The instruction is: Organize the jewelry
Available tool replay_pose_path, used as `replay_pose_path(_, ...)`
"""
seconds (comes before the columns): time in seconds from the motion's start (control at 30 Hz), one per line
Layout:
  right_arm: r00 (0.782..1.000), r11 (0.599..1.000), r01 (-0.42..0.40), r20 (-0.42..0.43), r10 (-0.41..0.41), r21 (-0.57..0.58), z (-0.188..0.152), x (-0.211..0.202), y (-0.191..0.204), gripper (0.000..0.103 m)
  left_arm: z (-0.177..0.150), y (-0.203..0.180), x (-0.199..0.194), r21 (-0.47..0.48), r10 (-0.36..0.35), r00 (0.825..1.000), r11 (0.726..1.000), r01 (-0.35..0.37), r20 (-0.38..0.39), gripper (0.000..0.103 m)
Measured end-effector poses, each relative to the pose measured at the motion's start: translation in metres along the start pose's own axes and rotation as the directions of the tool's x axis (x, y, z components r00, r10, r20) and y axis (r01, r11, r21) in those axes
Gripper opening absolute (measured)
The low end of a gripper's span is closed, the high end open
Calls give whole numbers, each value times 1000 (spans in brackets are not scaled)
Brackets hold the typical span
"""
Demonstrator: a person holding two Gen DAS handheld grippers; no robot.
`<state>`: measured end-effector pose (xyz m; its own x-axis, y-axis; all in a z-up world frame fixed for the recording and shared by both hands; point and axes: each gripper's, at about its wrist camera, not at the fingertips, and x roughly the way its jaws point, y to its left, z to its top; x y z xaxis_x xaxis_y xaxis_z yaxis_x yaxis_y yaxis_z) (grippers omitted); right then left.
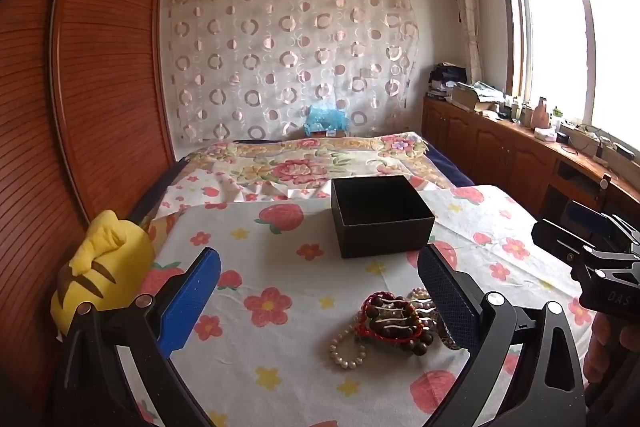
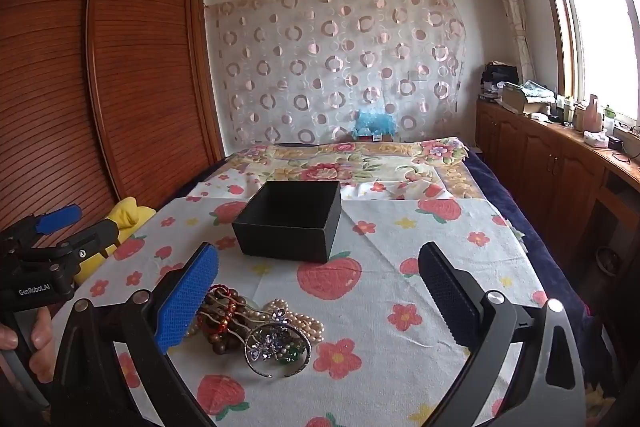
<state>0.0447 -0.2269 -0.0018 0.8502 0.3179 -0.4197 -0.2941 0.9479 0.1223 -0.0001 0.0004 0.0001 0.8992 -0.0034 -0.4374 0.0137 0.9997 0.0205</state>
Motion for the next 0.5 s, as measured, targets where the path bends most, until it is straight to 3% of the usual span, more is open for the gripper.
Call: replay_pose_path(0.5,1000,1000,-1,0,1,0,-1,0,1,100,1,2,1,2,-2,1000,1000,2,-1,95)
